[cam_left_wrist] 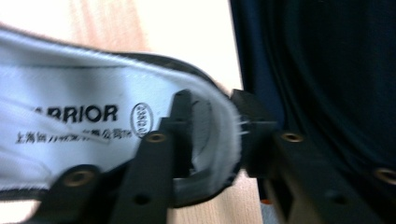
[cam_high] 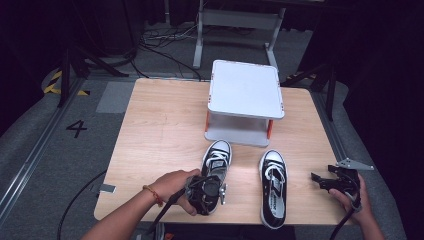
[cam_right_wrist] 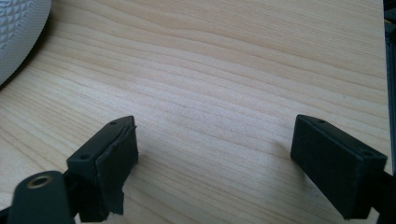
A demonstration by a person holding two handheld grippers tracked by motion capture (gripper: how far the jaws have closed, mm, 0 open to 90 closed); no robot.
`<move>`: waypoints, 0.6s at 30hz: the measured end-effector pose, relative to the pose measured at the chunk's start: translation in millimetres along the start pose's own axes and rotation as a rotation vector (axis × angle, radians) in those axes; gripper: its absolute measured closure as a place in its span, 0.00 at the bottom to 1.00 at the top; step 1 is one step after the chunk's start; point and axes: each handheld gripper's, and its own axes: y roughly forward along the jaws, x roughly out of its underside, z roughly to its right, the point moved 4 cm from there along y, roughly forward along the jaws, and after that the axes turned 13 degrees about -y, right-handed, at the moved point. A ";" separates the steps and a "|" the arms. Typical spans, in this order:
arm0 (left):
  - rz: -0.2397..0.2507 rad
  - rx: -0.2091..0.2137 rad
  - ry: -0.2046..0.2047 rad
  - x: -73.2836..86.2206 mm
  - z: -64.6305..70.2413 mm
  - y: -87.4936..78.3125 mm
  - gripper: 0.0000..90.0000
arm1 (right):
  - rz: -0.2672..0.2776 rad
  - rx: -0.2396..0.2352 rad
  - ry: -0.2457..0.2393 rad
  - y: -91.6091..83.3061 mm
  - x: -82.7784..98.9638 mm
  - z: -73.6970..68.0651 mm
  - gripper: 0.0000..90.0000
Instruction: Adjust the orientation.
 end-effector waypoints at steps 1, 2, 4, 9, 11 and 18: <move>-0.017 0.001 0.011 -0.1 1.0 -1.0 0.86 | 0.000 0.000 0.000 0.0 0.0 0.0 0.17; -0.017 0.001 0.011 -0.1 1.0 -1.0 0.86 | 0.000 0.000 0.000 0.0 0.0 0.0 0.17; 0.024 -0.002 0.000 3.2 1.5 -0.8 0.87 | 0.000 0.000 0.000 0.0 0.0 0.0 0.17; 0.127 0.000 -0.033 14.8 1.6 -3.1 0.87 | 0.000 0.000 0.001 0.1 0.0 0.2 0.17; 0.143 -0.005 -0.055 16.5 2.4 -4.0 0.88 | 0.000 0.000 0.001 0.2 -0.1 0.3 0.17; 0.145 -0.046 -0.079 14.3 7.7 -9.3 0.89 | 0.000 0.001 0.002 0.0 0.0 0.0 0.17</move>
